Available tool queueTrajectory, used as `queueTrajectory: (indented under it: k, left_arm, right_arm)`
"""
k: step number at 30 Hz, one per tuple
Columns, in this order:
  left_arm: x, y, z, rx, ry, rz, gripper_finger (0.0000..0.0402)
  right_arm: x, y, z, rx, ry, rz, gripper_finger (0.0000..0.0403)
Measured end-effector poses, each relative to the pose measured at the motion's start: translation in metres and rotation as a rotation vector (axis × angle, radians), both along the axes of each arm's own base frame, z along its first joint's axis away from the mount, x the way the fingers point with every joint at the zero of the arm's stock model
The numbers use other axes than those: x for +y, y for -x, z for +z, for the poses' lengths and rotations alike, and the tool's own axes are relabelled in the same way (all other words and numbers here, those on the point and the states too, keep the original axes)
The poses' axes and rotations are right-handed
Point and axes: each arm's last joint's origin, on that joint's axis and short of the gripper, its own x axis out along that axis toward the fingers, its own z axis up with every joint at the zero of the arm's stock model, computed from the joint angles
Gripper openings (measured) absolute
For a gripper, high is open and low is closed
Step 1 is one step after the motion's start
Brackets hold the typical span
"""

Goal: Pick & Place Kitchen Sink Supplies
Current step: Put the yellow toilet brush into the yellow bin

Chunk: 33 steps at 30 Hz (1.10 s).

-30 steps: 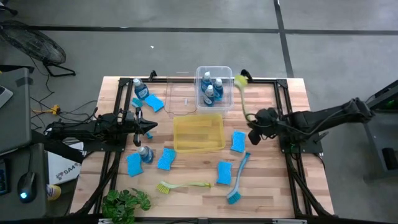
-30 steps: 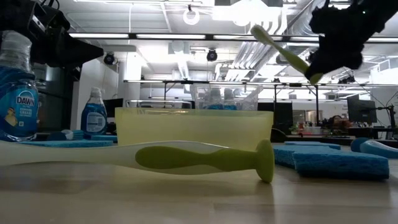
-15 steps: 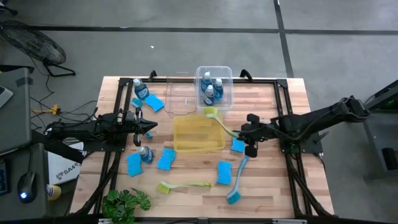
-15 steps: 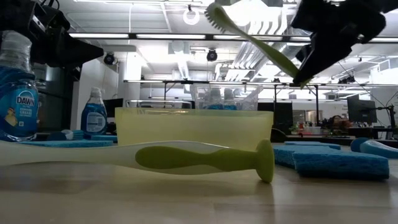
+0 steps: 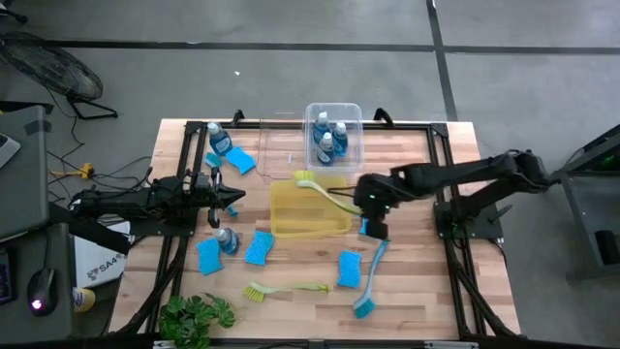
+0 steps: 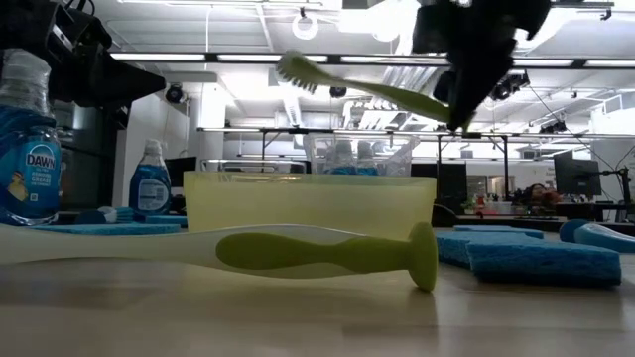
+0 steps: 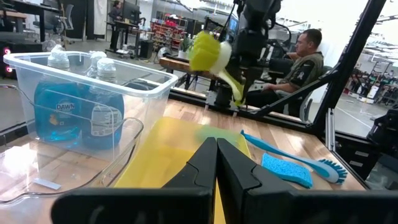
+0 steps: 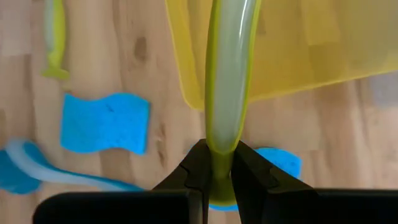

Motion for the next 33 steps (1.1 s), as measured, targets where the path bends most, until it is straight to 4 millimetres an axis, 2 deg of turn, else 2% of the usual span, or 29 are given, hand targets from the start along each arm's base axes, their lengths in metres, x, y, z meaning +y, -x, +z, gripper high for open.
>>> queueTrajectory:
  k: [5,10,20,27,33]
  left_arm:
    - [0.0,0.0,0.0,0.0,0.0,-0.001,0.0001]
    - [0.0,0.0,0.0,0.0,0.0,0.0,0.0001]
    - [0.0,0.0,0.0,0.0,0.0,-0.001,0.0001]
    - [0.0,0.0,0.0,0.0,0.0,-0.001,0.0001]
    - [0.0,0.0,0.0,0.0,0.0,-0.002,0.0001]
  right_arm:
    - [-0.006,-0.03,0.001,0.078,-0.087,-0.075,0.0039]
    - [-0.008,-0.05,-0.004,0.152,-0.139,-0.106,0.0038]
    - [-0.001,-0.075,-0.014,0.252,-0.193,-0.117,0.004]
    - [-0.006,-0.095,-0.018,0.238,-0.114,-0.114,0.004]
    - [-0.007,-0.101,-0.026,0.256,-0.107,-0.106,0.004]
